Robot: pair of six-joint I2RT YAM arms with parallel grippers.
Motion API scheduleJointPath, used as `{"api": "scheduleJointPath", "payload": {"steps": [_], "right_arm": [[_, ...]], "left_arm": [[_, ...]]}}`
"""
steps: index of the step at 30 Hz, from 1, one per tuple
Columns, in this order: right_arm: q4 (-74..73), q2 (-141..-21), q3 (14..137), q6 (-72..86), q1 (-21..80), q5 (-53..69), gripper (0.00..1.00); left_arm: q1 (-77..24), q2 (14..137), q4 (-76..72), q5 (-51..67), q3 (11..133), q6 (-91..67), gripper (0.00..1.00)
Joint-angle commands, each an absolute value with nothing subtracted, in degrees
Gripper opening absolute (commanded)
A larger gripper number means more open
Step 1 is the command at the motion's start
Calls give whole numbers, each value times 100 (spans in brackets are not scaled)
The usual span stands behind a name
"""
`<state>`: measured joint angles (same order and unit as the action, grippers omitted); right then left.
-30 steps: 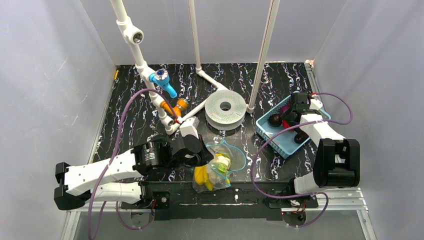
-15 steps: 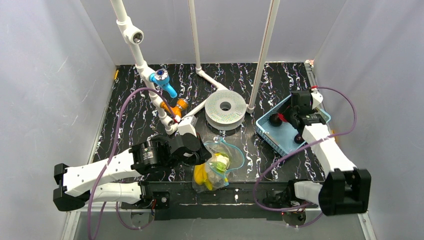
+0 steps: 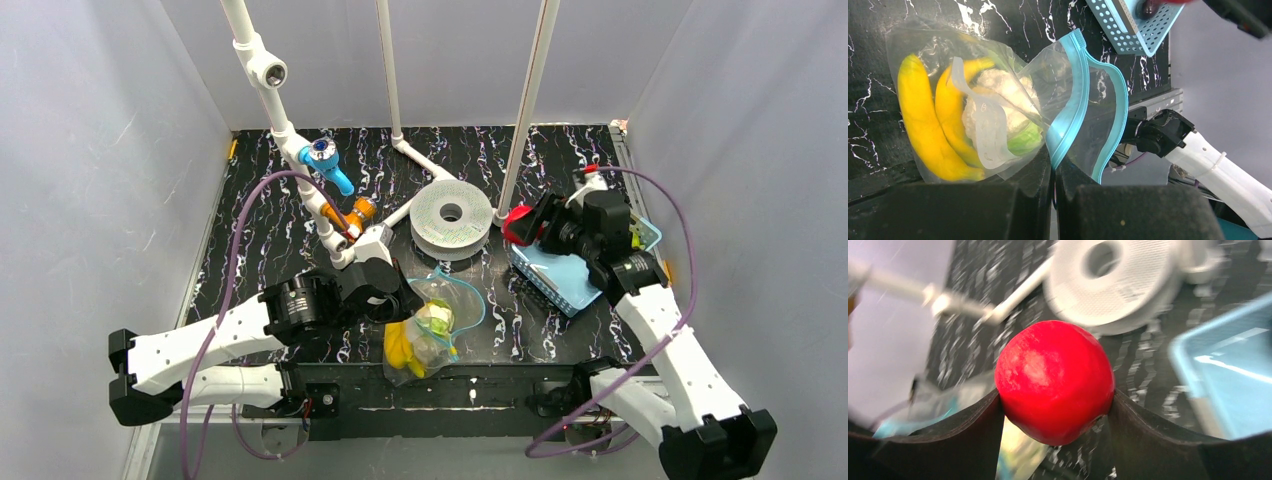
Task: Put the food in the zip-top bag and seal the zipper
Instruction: Place the fake fruit in the zipper food storage bag.
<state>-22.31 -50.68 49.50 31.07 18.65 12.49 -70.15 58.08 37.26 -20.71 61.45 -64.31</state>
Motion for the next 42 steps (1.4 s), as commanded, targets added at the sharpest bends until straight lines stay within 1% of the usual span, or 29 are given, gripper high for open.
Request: {"api": "scheduleJointPath", "payload": {"steps": [1,6,11,12,15,19,22,25,29,34,39,42], "right_arm": [[-1612,-4690,4974,2644,2510,3482,27],[-1549,-4371,5308,2418,3661,3571,28],[-2035,-4810,5612,1941,4677,3442,29],[-2108,-4889,5612,1875,4855,3304,30],[-2270,-5106,5600,1792,5309,2419,36],[-2379,-5530,5729,1794,5653,1615,43],[-2579,-5868,5958,1767,5807,1035,43],[-2600,-6073,6069,1777,5842,688,47],[-2357,-6308,6206,1868,5919,928,55],[-2304,-6484,6312,1957,6090,634,77],[-2396,-6251,6291,1916,6091,446,98],[-2740,-6216,6515,1875,6092,295,98]], "left_arm": [[-6957,5795,3735,-2118,6211,-6347,0],[-6935,5730,3713,-2094,6147,-6424,0],[-6932,5743,3714,-2091,6215,-6408,0],[-6934,5746,3725,-2061,6226,-6407,0],[-6935,5692,3698,-2013,6206,-6414,0],[-6938,5592,3683,-1937,6205,-6458,0],[-6934,5488,3634,-1925,6187,-6497,0],[-6935,5420,3512,-1862,6105,-6554,0],[-6934,5449,3358,-1763,6095,-6548,0],[-6933,5560,3309,-1662,6197,-6501,0],[-6941,5446,3369,-1771,6098,-6522,0],[-6935,5323,3366,-1819,5993,-6584,0]]}}
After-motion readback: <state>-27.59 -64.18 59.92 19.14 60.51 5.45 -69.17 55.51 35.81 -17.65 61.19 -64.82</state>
